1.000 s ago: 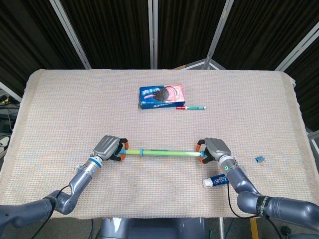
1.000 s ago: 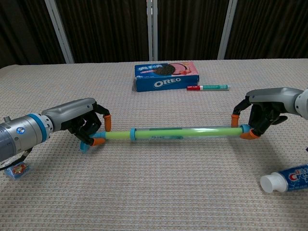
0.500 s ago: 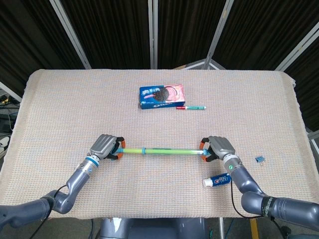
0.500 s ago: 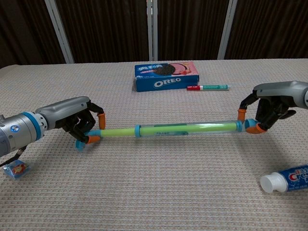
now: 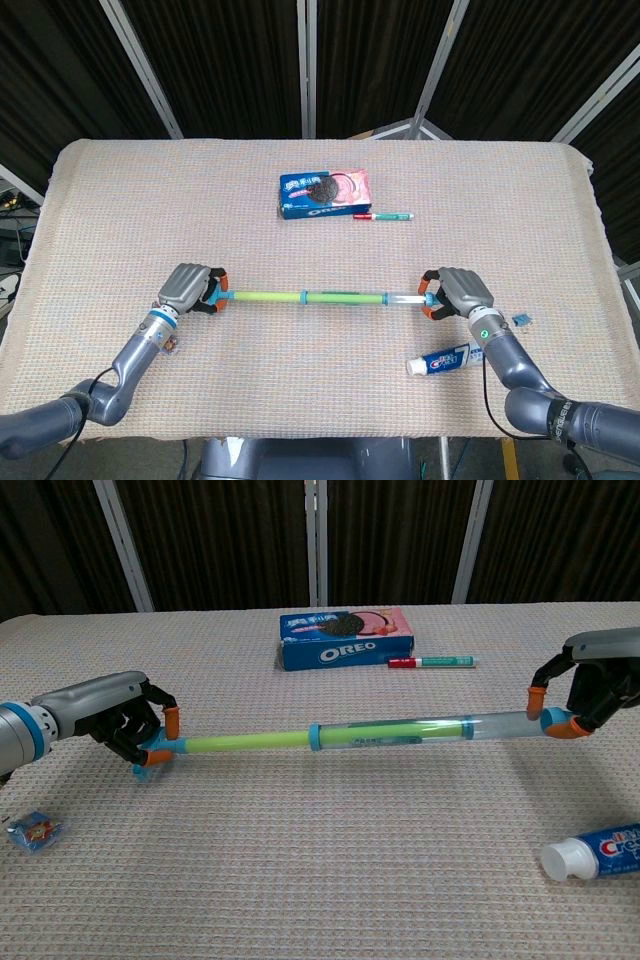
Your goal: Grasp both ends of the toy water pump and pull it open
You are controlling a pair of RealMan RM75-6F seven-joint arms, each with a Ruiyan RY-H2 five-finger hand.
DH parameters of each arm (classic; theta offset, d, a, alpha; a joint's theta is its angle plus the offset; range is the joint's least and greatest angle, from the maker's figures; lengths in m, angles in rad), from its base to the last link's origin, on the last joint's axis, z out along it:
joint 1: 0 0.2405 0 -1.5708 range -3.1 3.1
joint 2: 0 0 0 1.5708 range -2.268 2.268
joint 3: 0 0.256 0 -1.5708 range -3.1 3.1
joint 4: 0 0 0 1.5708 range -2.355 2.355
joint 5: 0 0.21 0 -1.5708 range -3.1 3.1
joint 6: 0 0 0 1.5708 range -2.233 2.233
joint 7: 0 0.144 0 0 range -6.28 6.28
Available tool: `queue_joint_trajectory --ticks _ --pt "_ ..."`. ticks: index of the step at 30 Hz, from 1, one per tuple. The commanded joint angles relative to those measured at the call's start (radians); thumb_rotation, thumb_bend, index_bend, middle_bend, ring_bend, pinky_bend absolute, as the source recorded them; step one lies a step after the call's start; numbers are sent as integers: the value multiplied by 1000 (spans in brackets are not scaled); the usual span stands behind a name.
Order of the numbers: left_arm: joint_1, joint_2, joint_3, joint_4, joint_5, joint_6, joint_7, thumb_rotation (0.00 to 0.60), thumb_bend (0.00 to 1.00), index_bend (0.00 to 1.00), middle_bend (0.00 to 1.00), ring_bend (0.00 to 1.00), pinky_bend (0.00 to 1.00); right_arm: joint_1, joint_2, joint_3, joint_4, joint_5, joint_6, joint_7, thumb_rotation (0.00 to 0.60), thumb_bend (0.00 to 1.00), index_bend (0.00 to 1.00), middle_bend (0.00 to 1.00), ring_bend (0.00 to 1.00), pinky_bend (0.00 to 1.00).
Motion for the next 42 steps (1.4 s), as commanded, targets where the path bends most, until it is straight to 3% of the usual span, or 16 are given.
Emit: queue_joint_trajectory --ticks 1,23,42 --pt "6 8 3 11 0 -1 -9 600 492 641 811 788 963 -9 12 0 2 -12 -2 11 600 536 647 991 997 1000" --pt "42 66 23 85 17 -4 -89 600 494 648 811 788 963 -61 84 14 29 -78 -26 97 600 540 650 991 997 1000" --pt "50 74 23 118 27 -4 -113 600 493 650 811 788 963 -81 89 25 54 -98 -43 135 600 540 651 991 998 1000"
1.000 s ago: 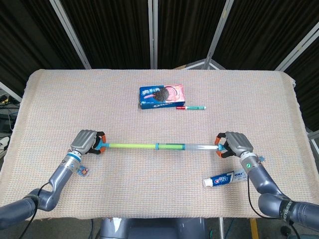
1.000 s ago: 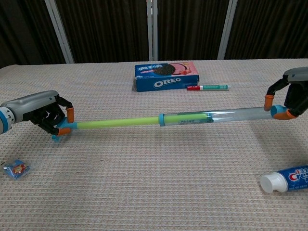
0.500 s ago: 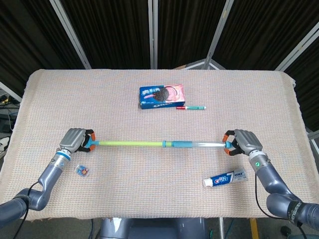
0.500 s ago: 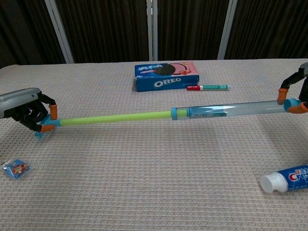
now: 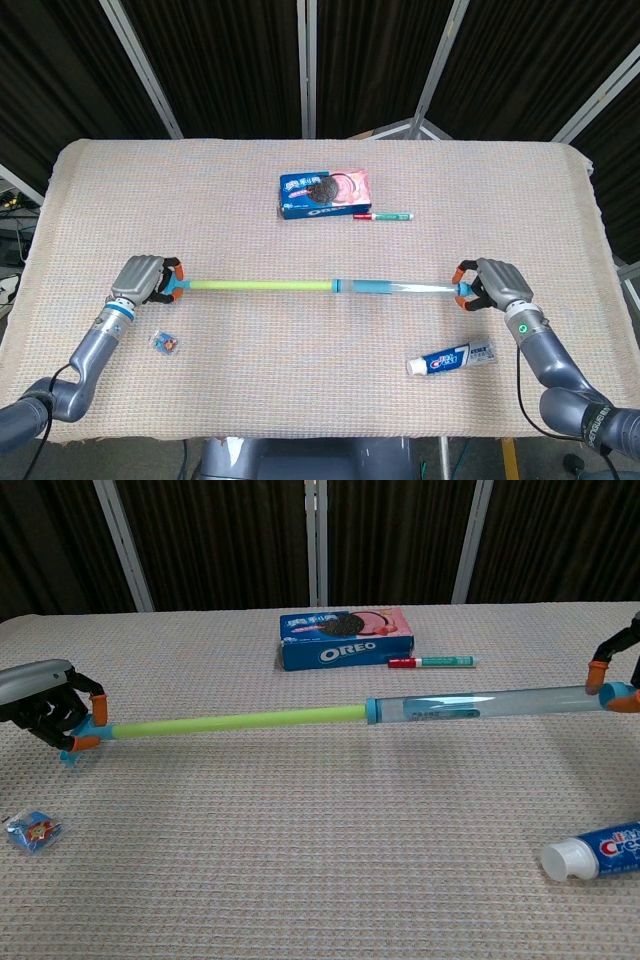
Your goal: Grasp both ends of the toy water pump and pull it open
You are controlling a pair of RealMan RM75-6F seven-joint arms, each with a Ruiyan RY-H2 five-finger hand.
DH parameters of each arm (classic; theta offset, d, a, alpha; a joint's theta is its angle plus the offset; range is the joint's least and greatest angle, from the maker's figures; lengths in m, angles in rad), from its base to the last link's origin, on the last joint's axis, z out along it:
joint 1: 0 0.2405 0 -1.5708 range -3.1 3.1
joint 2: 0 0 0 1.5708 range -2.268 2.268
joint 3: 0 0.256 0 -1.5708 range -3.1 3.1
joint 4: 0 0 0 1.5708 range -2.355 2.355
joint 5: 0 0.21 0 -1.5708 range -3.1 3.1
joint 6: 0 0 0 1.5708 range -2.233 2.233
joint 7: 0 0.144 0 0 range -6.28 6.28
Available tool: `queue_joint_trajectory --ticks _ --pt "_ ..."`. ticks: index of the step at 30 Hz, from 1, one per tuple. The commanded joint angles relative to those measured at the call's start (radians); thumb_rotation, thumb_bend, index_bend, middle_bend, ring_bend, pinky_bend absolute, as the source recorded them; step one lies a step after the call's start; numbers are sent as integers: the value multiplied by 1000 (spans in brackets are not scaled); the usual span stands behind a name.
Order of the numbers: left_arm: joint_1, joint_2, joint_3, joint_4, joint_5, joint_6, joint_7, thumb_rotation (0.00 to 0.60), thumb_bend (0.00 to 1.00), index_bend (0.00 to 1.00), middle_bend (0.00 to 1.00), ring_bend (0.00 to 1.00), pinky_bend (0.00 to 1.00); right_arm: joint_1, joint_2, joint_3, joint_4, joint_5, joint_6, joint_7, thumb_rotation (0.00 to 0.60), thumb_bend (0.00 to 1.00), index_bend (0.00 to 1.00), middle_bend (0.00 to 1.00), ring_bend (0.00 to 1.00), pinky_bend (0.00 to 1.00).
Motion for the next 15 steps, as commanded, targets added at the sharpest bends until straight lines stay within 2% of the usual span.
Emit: queue_joint_trajectory --ticks 1,5,7,8,11,12,13,15 --pt "0 0 0 3 2 2 2 600 493 649 811 788 963 0 -3 1 2 0 -1 1 600 540 650 991 998 1000" --pt "1 1 -1 3 4 5 0 600 492 636 811 788 963 0 -10 0 7 0 -2 -2 600 539 643 991 997 1000" --pt "3 4 2 7 7 5 2 600 482 572 811 788 963 -2 -14 -3 12 -5 -3 -1 600 501 575 991 997 1000" --pt "3 4 3 8 8 5 1 600 472 517 811 788 963 -4 -15 -3 13 -9 -3 0 600 427 484 990 997 1000" --pt "9 12 8 6 14 10 -9 600 292 124 811 788 963 -12 -12 -5 14 -24 -2 7 600 122 174 982 998 1000" --pt "12 16 8 3 16 14 -13 600 246 64 811 788 963 -15 -10 -5 14 -32 2 10 600 47 98 978 998 1000" --pt "15 22 8 0 18 21 -16 600 195 11 810 788 963 -20 -9 -5 13 -42 9 13 600 38 88 978 998 1000" --pt "23 36 5 -9 23 42 -23 600 163 0 810 788 963 -33 -2 -5 7 -66 29 18 600 0 16 972 998 1000"
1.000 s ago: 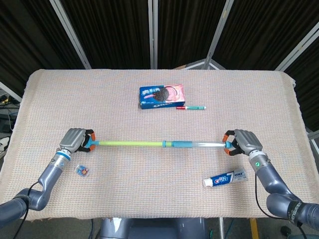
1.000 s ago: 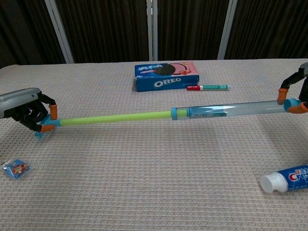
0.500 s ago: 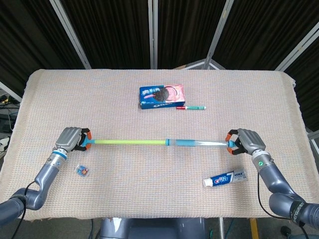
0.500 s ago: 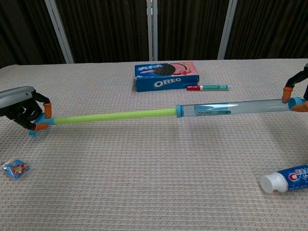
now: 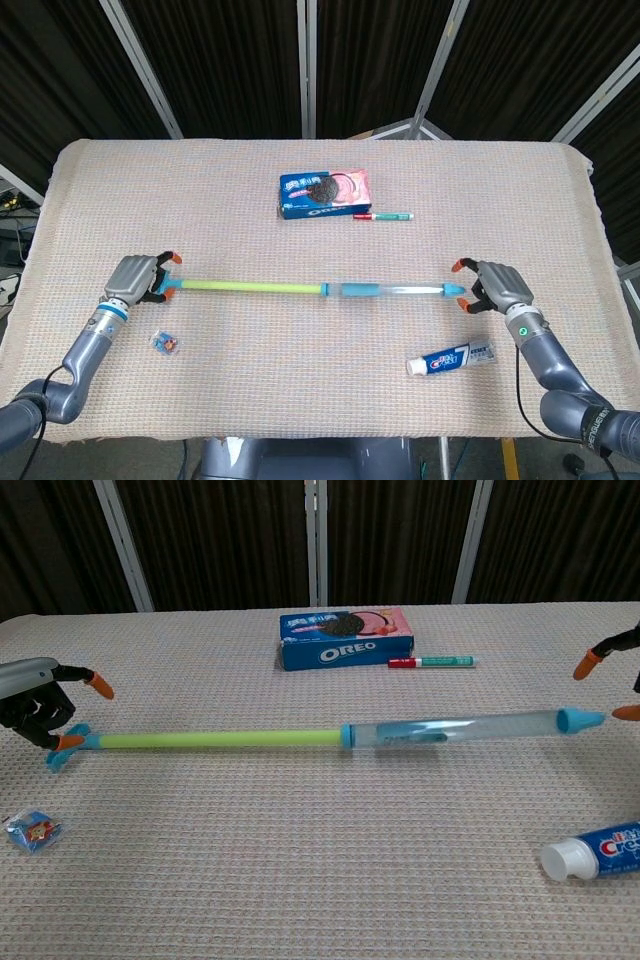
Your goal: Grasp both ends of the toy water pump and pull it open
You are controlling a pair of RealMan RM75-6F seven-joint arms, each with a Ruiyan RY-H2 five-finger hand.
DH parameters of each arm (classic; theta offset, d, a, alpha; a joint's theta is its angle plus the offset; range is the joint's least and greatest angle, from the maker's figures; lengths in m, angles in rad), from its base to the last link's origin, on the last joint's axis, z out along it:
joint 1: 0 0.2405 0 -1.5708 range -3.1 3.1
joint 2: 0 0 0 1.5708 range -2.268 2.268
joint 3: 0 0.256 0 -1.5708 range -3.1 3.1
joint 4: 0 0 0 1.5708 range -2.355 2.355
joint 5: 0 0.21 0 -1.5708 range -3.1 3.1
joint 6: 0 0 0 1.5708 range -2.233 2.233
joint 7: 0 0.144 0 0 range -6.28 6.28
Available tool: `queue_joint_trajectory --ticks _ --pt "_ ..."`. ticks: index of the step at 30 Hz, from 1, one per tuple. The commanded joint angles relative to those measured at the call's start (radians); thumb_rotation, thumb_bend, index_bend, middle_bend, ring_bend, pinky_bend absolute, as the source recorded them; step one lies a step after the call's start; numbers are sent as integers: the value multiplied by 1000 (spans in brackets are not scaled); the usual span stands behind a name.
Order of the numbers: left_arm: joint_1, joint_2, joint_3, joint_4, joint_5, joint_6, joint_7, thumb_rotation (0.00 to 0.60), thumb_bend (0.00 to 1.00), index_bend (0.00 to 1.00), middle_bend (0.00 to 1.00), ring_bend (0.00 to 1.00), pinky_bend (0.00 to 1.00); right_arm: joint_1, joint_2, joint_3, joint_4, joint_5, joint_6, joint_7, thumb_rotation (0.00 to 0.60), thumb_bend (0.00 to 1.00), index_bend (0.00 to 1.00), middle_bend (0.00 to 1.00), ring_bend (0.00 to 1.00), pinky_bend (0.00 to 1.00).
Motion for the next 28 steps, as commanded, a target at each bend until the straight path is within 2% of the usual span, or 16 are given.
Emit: queue_joint_trajectory --ticks 1,5,9,10,12,13,14,16,18,20,21,28 --pt "15 24 -4 -15 7 34 -11 600 159 0 810 788 963 -23 11 0 -9 -43 35 12 600 0 5 971 997 1000" --pt "51 85 -16 -46 18 119 -26 600 160 0 810 788 963 -81 40 -2 -33 -154 127 52 600 0 0 960 997 1000" --pt "111 167 -26 -101 26 234 -36 600 145 0 777 776 945 -174 75 -11 -37 -326 291 135 600 0 10 919 966 1000" --pt "125 182 -30 -112 27 262 -34 600 131 0 730 739 904 -192 82 -13 -33 -358 329 152 600 0 28 886 941 1000" --pt "157 212 -33 -140 28 321 -26 600 80 0 591 608 751 -232 94 -22 -17 -430 405 193 600 0 58 798 868 995" --pt "176 230 -35 -159 26 351 -18 600 41 0 472 496 619 -254 101 -29 -4 -469 448 213 600 0 65 750 823 979" --pt "188 243 -36 -175 25 369 -12 600 21 0 386 416 523 -268 104 -32 7 -492 477 224 600 0 67 662 741 926" --pt "212 271 -37 -213 19 400 -2 600 0 0 133 171 254 -296 110 -40 30 -533 533 238 600 0 68 474 549 728" --pt "239 301 -39 -251 10 429 8 600 0 0 26 45 94 -327 119 -48 48 -557 586 239 600 0 63 202 236 355" --pt "280 356 -33 -332 7 478 35 600 0 0 0 0 4 -369 131 -64 60 -582 643 240 600 0 43 42 48 95" --pt "295 376 -29 -363 5 495 50 600 0 0 0 0 0 -382 136 -70 61 -585 657 238 600 0 25 4 4 22" --pt "376 525 21 -614 -20 522 191 600 0 0 0 0 0 -457 162 -97 39 -600 727 161 600 0 0 0 0 0"
